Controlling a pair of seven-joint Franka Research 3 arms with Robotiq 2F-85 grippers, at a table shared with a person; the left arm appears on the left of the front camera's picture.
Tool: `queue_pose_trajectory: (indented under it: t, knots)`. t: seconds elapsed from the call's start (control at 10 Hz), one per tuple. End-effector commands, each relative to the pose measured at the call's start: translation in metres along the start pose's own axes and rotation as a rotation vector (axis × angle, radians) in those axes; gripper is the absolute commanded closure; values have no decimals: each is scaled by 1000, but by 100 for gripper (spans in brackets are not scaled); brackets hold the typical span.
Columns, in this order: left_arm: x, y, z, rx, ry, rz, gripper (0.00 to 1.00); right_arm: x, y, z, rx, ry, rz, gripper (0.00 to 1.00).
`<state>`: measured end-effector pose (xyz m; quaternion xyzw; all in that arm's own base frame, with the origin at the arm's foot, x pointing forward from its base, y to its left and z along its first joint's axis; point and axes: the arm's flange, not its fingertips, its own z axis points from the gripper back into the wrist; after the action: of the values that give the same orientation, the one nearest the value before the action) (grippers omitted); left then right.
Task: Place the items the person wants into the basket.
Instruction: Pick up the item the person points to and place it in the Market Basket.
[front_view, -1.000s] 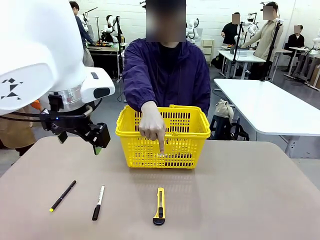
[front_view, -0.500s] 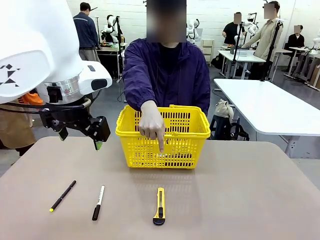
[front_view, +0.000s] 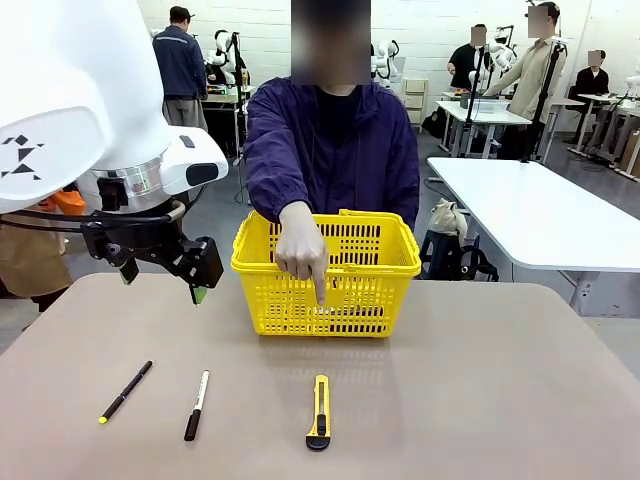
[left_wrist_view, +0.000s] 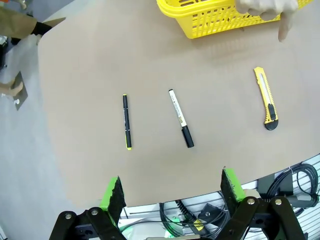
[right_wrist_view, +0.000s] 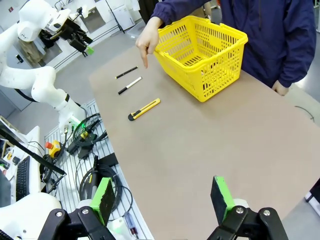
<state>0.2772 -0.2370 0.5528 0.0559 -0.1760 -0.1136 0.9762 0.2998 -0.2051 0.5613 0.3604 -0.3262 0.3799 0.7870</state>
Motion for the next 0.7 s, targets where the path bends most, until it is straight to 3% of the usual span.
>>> queue_pose_trajectory:
  t: [0.0, 0.1, 0.4, 0.6]
  knots:
    - [-2, 0, -1, 22, -8, 8, 0, 2, -1, 2, 8, -26, 16, 0]
    - [0, 0, 0, 0, 0, 0, 0, 2, -1, 2, 8, -26, 16, 0]
    - [19, -52, -37, -215, 41, 83, 0, 2, -1, 2, 8, -26, 16, 0]
    - [23, -95, -76, -170, 116, 125, 0, 2, -1, 2, 8, -26, 16, 0]
